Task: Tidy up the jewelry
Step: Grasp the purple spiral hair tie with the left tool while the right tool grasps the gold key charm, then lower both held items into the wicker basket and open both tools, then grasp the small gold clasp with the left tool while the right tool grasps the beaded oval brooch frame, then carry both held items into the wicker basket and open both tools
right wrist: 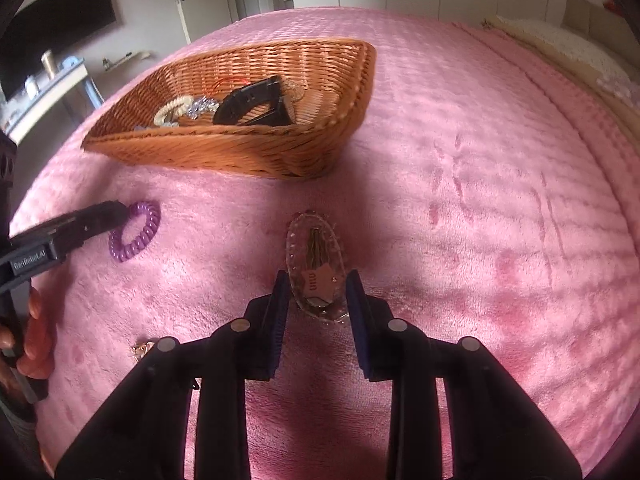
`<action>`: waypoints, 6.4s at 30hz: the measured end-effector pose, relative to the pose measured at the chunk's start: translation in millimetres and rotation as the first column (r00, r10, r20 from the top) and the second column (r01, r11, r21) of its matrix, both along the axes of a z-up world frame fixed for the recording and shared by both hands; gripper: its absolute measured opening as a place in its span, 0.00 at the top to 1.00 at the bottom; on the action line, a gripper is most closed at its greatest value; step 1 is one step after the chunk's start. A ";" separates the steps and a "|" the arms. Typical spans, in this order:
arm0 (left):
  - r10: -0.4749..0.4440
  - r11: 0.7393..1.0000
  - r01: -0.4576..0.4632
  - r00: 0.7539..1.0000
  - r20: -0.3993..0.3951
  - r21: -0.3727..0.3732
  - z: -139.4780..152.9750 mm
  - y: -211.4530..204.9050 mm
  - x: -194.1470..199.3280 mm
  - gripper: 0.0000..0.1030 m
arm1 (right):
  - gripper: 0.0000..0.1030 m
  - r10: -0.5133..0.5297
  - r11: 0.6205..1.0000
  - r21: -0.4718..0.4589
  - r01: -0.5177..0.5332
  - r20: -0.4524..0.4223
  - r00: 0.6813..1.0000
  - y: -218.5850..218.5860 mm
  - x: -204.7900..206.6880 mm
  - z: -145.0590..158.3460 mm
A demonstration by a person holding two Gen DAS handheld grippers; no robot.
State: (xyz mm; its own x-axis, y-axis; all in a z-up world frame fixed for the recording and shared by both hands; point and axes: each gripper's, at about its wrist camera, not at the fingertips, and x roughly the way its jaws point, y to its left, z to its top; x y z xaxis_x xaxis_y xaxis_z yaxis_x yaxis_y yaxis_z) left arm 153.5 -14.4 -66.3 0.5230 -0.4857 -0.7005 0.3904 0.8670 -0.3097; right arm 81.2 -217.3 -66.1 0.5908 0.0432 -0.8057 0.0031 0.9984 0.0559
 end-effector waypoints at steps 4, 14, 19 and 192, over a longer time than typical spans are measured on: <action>0.000 1.000 0.000 1.000 0.001 -0.004 -0.4 -0.2 -1.4 0.57 | 0.76 0.003 0.999 0.035 -0.003 0.000 1.000 0.5 -1.6 -0.4; -0.002 1.000 0.002 1.000 -0.001 -0.013 -1.3 0.9 -1.0 0.57 | 0.77 0.007 0.992 0.128 0.000 -0.060 0.998 -5.5 24.7 -11.5; -0.009 1.000 0.009 1.000 0.002 -0.013 -1.5 -0.4 -1.4 0.57 | 0.85 -0.005 0.992 0.124 0.006 -0.012 1.000 -3.9 21.4 -7.6; -0.146 0.981 0.178 0.936 0.319 -0.073 135.2 11.0 -40.9 0.87 | 0.94 0.118 0.958 0.225 -0.175 0.247 0.962 28.2 -33.9 134.6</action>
